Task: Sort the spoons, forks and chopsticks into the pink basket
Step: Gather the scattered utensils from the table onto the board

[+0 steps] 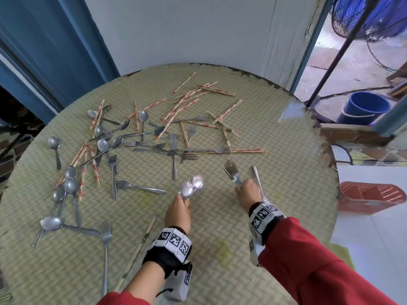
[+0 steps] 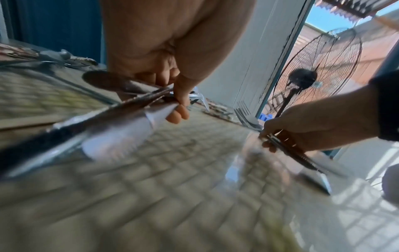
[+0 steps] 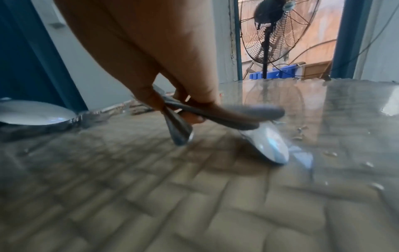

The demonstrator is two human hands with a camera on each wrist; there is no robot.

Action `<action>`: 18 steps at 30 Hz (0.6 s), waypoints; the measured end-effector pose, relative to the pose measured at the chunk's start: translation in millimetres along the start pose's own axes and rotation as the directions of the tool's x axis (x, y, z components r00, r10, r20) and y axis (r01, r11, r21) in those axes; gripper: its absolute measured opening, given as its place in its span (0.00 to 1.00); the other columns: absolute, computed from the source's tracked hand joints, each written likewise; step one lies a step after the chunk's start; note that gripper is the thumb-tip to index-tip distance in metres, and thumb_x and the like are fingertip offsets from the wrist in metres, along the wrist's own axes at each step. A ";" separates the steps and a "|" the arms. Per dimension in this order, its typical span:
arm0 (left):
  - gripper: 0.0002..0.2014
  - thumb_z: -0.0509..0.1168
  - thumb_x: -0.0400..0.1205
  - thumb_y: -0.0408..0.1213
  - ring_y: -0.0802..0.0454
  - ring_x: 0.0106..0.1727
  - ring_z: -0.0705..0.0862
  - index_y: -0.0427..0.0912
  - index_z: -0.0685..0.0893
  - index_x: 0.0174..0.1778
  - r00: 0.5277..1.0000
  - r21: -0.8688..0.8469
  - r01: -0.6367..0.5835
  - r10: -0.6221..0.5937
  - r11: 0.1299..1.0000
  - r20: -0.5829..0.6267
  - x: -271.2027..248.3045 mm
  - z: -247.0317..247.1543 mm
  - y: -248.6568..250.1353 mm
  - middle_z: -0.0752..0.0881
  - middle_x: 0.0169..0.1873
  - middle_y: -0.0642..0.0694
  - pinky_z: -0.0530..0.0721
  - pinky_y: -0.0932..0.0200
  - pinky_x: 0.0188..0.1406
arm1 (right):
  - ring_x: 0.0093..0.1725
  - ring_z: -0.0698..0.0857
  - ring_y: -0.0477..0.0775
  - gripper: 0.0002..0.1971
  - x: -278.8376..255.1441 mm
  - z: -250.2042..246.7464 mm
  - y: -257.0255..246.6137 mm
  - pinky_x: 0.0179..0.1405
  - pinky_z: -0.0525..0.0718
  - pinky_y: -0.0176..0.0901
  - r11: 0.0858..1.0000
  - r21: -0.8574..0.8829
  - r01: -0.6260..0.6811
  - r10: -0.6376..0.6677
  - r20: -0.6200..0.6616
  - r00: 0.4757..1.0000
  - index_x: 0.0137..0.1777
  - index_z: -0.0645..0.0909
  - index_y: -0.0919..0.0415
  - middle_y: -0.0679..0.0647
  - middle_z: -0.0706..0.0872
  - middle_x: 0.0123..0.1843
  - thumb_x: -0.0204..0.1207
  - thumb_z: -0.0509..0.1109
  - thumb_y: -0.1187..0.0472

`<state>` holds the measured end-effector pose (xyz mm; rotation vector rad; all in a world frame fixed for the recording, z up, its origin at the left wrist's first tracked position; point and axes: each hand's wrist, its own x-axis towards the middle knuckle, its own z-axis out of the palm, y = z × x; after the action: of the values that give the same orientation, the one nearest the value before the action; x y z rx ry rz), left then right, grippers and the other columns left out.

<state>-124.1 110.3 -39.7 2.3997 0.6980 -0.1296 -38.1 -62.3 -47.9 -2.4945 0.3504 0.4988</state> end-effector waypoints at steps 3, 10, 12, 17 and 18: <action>0.08 0.54 0.86 0.36 0.39 0.50 0.84 0.35 0.75 0.52 0.998 -0.138 -0.068 0.065 0.988 -0.022 -2.3 -3.3 39.3 0.86 0.46 0.37 0.77 0.50 0.47 | 0.42 0.81 0.61 0.07 -7.7 -23.6 5.0 0.38 0.82 0.43 0.936 0.327 0.129 -0.132 -0.012 0.991 0.56 0.68 0.70 0.62 0.79 0.44 0.80 0.55 0.70; 0.04 0.55 0.84 0.28 0.54 0.36 0.81 0.39 0.74 0.49 0.952 -0.557 -0.215 0.300 0.802 0.065 -39.4 39.2 175.4 0.82 0.39 0.45 0.74 0.62 0.41 | 0.28 0.76 0.47 0.11 -20.5 -126.7 65.7 0.27 0.77 0.33 0.631 0.731 0.259 -0.079 -0.272 0.959 0.40 0.72 0.59 0.55 0.79 0.33 0.83 0.55 0.69; 0.05 0.56 0.84 0.27 0.61 0.34 0.83 0.40 0.76 0.49 0.919 -0.649 -0.191 0.367 0.737 0.146 -57.1 67.2 214.6 0.83 0.36 0.47 0.79 0.59 0.44 | 0.29 0.77 0.48 0.14 -15.8 -158.5 103.5 0.31 0.78 0.38 0.639 0.722 0.264 -0.037 -0.314 0.949 0.37 0.70 0.55 0.55 0.80 0.35 0.83 0.55 0.69; 0.10 0.62 0.81 0.25 0.54 0.35 0.86 0.44 0.81 0.37 0.825 -0.712 -0.083 0.449 0.697 0.343 -109.7 166.0 301.5 0.87 0.34 0.47 0.84 0.63 0.39 | 0.35 0.81 0.52 0.08 4.4 -227.5 236.1 0.33 0.82 0.41 0.641 0.750 0.160 0.171 -0.344 0.923 0.49 0.75 0.64 0.57 0.82 0.39 0.82 0.56 0.73; 0.10 0.63 0.80 0.25 0.51 0.36 0.86 0.43 0.81 0.37 0.820 -0.708 -0.055 0.437 0.704 0.370 -120.2 191.2 315.9 0.88 0.34 0.44 0.84 0.60 0.39 | 0.34 0.81 0.51 0.08 9.6 -237.6 266.7 0.31 0.82 0.39 0.663 0.736 0.137 0.200 -0.350 0.915 0.50 0.77 0.67 0.58 0.83 0.39 0.81 0.57 0.74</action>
<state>-50.1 -267.6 10.9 1.6058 0.0931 -0.3290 -57.8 -415.4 3.5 -1.7310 0.6187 -0.1724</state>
